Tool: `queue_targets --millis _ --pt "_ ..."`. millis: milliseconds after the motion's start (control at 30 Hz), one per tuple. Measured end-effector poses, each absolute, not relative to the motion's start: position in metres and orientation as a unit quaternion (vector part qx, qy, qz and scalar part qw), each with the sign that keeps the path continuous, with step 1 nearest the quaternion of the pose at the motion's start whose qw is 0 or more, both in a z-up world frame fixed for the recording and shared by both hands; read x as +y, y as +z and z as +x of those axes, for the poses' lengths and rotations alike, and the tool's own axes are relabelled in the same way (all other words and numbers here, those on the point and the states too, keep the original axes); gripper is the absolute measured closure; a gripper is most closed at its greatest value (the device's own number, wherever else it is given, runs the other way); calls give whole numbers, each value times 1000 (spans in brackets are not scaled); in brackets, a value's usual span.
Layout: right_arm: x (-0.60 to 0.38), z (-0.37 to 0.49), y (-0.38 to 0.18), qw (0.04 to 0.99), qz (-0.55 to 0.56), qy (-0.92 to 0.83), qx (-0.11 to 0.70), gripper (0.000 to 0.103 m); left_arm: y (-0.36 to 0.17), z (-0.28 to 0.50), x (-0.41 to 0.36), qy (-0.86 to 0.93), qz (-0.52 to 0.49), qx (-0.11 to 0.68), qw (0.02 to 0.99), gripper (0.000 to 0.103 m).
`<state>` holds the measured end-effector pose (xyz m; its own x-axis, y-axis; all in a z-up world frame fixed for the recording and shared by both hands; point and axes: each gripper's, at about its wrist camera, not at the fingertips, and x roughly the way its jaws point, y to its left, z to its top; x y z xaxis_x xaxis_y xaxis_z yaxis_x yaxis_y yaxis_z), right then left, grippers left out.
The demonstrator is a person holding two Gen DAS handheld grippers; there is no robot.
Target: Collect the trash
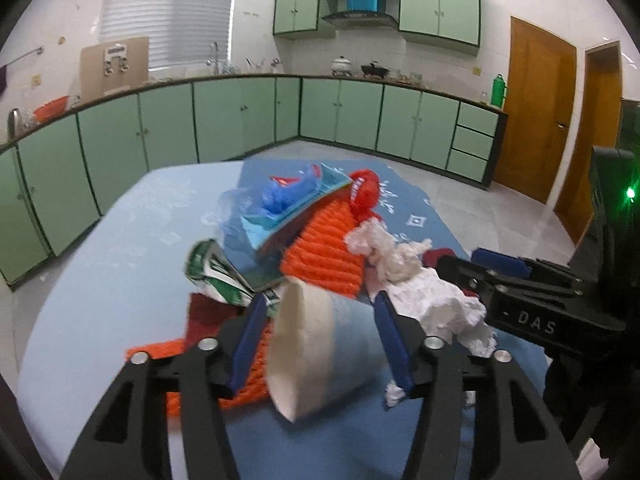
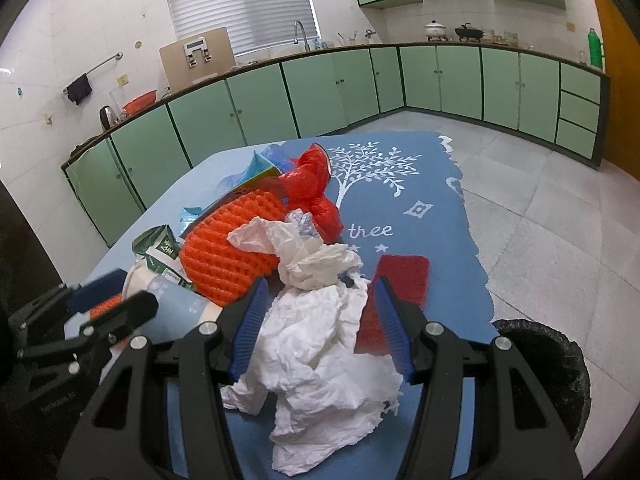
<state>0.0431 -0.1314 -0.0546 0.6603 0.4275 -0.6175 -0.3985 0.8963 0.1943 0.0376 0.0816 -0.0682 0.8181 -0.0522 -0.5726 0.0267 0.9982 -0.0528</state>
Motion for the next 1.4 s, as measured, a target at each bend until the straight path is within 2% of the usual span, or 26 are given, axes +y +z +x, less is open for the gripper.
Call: queue_targets --millis 267,567,733,900,1067,1133,1400 --pt "-128 42 -54 910 19 229 344 48 -80 50 102 -12 -38 316 948 42" --pt "-130 42 -54 911 21 225 345 48 -85 38 88 -61 -37 323 944 32" --pt "-139 41 -52 915 26 215 341 48 -94 40 70 -101 -33 355 929 23" --pt "-145 40 -51 917 31 211 338 48 -103 40 56 -118 -23 384 916 20" --pt "-147 39 -50 918 32 211 334 48 -122 45 56 -108 -34 431 895 25" --pt "-148 39 -49 918 34 210 334 48 -120 45 56 -110 -38 428 896 39" --pt "-148 40 -45 921 36 210 326 48 -101 40 60 -100 -43 396 912 52"
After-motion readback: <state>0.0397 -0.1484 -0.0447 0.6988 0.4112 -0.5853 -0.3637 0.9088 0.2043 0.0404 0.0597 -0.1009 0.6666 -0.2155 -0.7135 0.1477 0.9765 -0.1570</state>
